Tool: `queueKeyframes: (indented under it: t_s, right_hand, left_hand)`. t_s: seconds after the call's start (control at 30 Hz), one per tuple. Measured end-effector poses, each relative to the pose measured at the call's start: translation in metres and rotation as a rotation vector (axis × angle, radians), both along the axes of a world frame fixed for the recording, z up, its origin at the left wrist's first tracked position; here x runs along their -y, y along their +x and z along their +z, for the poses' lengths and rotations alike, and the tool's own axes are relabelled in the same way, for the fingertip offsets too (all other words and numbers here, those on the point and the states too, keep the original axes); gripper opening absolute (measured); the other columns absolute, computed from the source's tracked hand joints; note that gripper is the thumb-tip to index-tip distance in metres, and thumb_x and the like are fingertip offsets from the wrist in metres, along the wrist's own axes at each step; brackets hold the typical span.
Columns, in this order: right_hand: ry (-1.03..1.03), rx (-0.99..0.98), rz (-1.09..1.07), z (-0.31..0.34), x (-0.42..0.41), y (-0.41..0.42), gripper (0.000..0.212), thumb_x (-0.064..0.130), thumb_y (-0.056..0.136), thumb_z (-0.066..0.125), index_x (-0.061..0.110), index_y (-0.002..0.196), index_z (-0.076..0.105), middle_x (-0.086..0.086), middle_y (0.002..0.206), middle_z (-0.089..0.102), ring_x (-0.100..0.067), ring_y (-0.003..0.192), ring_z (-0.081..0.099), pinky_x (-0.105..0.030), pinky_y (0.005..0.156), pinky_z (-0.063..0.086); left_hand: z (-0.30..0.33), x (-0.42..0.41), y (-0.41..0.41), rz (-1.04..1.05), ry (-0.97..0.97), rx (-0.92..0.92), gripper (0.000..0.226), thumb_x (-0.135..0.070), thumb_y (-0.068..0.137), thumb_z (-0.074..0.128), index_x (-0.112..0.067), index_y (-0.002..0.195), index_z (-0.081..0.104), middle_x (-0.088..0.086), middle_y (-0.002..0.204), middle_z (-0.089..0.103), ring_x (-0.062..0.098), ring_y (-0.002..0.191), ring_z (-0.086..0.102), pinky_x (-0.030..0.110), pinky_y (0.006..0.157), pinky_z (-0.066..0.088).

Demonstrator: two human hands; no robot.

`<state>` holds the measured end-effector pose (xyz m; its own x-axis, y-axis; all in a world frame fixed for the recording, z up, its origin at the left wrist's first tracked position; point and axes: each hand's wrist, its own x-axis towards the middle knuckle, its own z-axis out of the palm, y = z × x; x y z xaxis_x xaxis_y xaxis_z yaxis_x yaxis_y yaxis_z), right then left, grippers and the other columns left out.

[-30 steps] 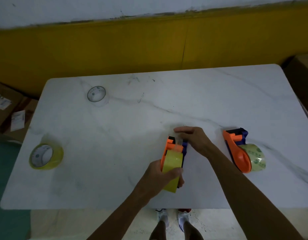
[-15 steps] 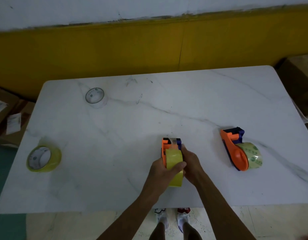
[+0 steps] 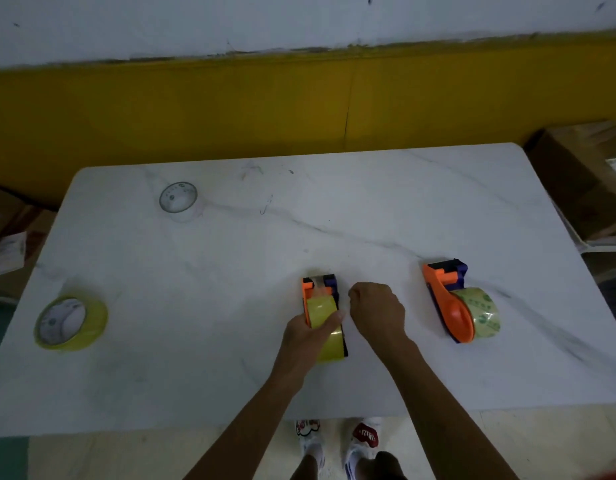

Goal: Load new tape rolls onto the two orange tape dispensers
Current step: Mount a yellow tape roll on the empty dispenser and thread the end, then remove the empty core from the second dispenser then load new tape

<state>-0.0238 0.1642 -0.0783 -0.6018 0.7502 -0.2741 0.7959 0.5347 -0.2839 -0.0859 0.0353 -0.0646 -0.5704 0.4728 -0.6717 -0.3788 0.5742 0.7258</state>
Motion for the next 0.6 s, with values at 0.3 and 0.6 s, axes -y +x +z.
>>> queueKeyframes:
  t_s: [0.3, 0.6]
  right_hand:
    - [0.057, -0.335, -0.289, 0.059, -0.111, 0.105, 0.032, 0.032, 0.091, 0.055, 0.017, 0.116, 0.066, -0.013, 0.115, 0.067, -0.034, 0.11, 0.06, -0.041, 0.085, 0.052]
    - [-0.751, -0.392, -0.487, 0.029, -0.151, 0.19, 0.037, 0.033, 0.089, 0.061, 0.014, 0.12, 0.059, -0.018, 0.117, 0.068, -0.032, 0.101, 0.068, -0.046, 0.091, 0.055]
  left_hand:
    - [0.055, -0.026, -0.019, -0.236, -0.485, -0.792, 0.066, -0.062, 0.085, 0.047, -0.008, 0.122, 0.055, 0.021, 0.124, 0.053, 0.039, 0.118, 0.048, 0.048, 0.1, 0.04]
    - [0.017, -0.172, 0.116, -0.273, 0.032, -0.07, 0.04, -0.06, 0.073, 0.054, -0.021, 0.073, 0.059, 0.006, 0.085, 0.063, 0.02, 0.081, 0.054, 0.033, 0.078, 0.04]
